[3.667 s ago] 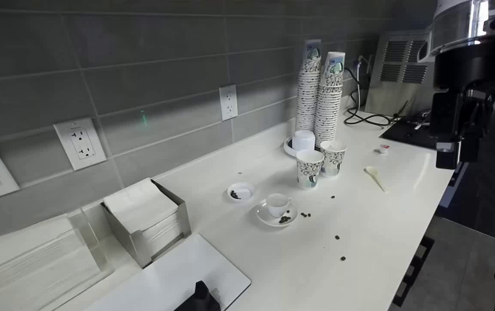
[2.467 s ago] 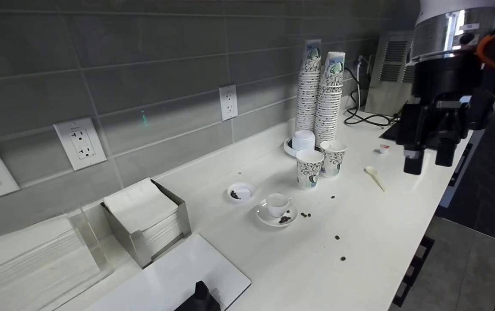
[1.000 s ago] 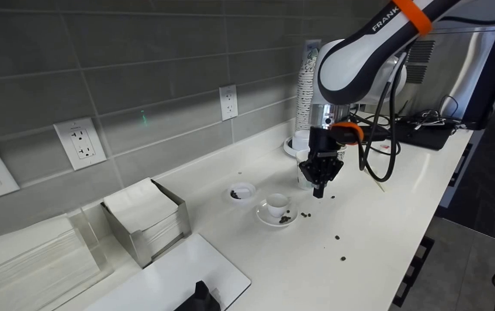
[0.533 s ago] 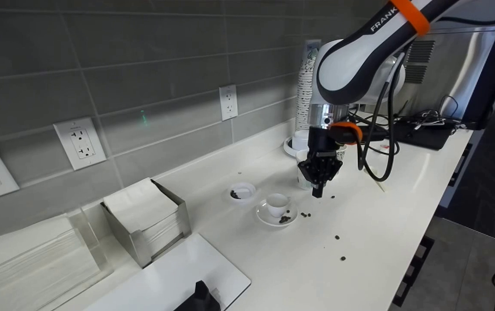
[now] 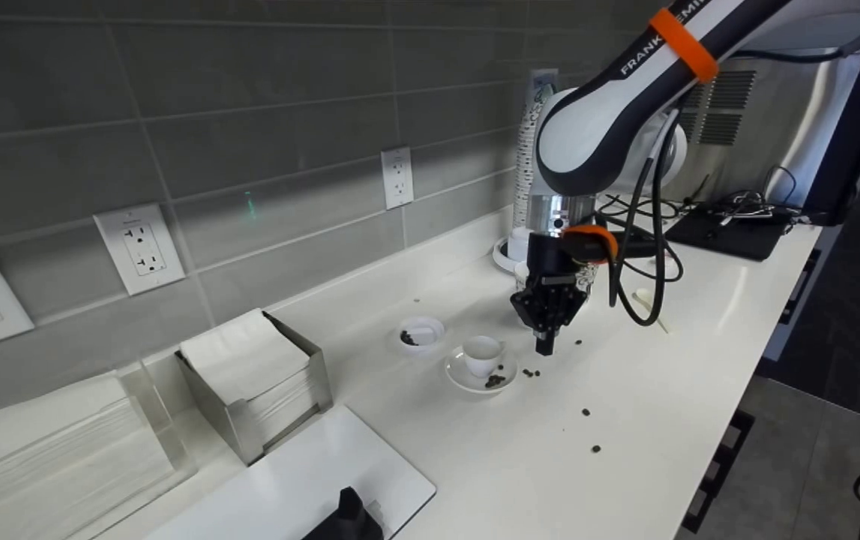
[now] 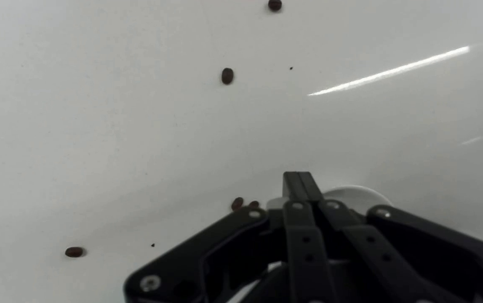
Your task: Push the tea cup handle from the right to the left
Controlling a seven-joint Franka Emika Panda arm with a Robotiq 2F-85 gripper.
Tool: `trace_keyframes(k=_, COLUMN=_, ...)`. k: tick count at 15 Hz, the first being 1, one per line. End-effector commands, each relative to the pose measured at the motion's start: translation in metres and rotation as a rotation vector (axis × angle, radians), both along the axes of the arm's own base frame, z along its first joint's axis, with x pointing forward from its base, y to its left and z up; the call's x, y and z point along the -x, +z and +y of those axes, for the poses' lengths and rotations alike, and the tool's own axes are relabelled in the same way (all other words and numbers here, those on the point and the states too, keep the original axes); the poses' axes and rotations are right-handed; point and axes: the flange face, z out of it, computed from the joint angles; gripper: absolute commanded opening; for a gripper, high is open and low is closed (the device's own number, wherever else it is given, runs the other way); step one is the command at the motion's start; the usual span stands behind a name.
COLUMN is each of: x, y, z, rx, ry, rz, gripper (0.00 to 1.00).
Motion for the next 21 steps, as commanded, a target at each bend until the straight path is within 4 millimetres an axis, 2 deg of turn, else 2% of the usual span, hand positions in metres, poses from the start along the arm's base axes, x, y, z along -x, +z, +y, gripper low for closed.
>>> trace_keyframes(k=1, x=-0.016, y=-0.012, z=0.007, rx=-0.051, ry=0.008, rz=-0.01, gripper=0.0)
trace_keyframes(k=8, x=-0.034, y=-0.031, z=0.01, rx=-0.034, ry=0.018, rz=-0.045, gripper=0.0)
trace_keyframes(k=21, x=-0.047, y=-0.037, z=0.003, rx=0.016, ry=-0.004, rz=-0.145, gripper=0.0)
